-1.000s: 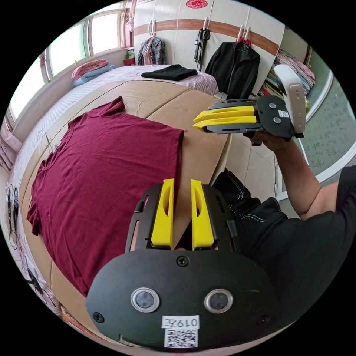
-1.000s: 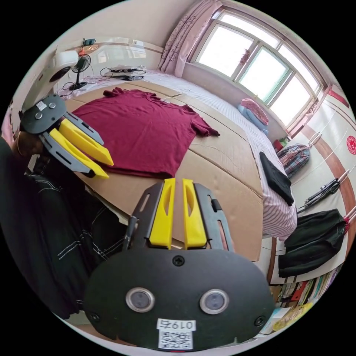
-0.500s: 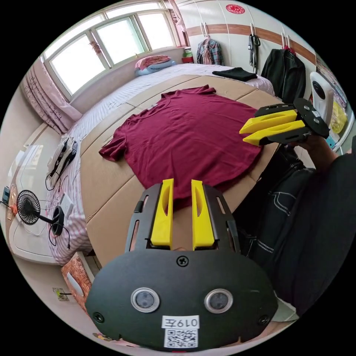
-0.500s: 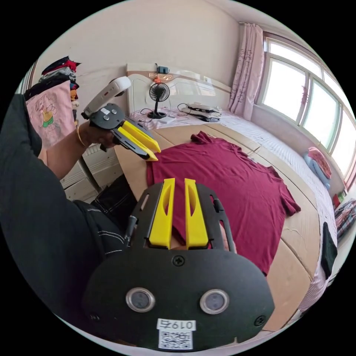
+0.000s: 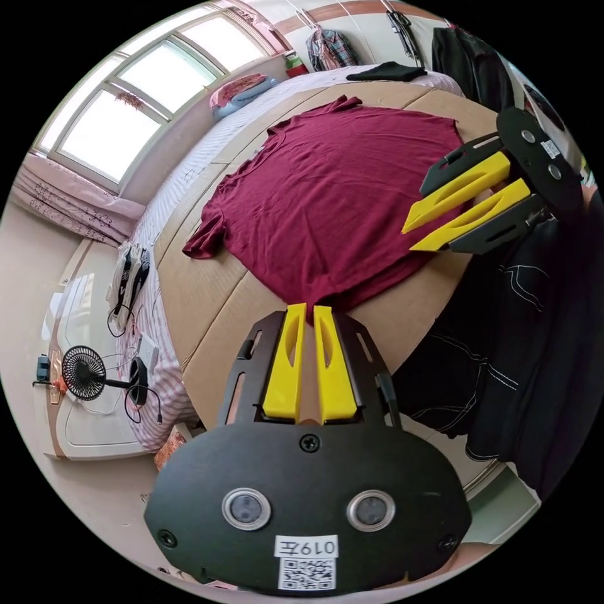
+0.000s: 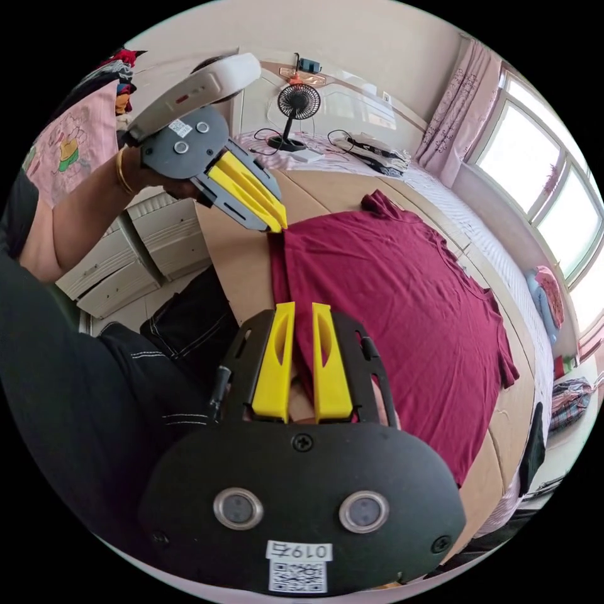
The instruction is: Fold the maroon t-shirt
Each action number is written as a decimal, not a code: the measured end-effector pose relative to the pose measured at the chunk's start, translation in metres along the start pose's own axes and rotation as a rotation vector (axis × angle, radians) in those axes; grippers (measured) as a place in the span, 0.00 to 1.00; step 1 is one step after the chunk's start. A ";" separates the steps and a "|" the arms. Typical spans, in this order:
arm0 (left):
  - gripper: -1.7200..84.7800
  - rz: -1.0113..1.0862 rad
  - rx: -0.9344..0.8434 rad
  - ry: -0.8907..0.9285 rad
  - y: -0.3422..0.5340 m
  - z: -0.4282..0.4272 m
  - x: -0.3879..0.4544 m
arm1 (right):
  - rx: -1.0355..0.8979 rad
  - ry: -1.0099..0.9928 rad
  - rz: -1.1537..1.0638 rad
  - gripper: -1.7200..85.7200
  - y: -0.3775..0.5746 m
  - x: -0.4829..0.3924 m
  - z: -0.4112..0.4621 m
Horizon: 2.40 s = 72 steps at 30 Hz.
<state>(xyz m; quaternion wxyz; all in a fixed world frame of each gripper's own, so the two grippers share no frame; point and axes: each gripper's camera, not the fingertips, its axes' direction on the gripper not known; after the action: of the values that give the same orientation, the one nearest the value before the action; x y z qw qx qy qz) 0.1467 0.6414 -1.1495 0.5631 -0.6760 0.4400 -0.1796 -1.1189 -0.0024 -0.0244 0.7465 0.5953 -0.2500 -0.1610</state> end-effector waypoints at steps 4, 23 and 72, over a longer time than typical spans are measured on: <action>0.04 -0.025 -0.008 0.010 0.005 -0.003 -0.001 | -0.023 -0.032 0.012 0.08 -0.004 0.001 0.008; 0.03 -0.071 -0.055 0.040 0.034 0.010 0.011 | 0.012 0.024 -0.052 0.08 -0.017 -0.025 0.010; 0.03 0.019 -0.034 -0.057 0.009 0.015 0.079 | -0.077 0.077 -0.180 0.01 -0.020 -0.061 0.000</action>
<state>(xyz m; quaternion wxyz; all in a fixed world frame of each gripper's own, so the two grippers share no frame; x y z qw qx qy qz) 0.1972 0.5874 -1.1821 0.5656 -0.6861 0.4331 -0.1476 -1.1683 0.0255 -0.0551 0.7604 0.5919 -0.1603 -0.2140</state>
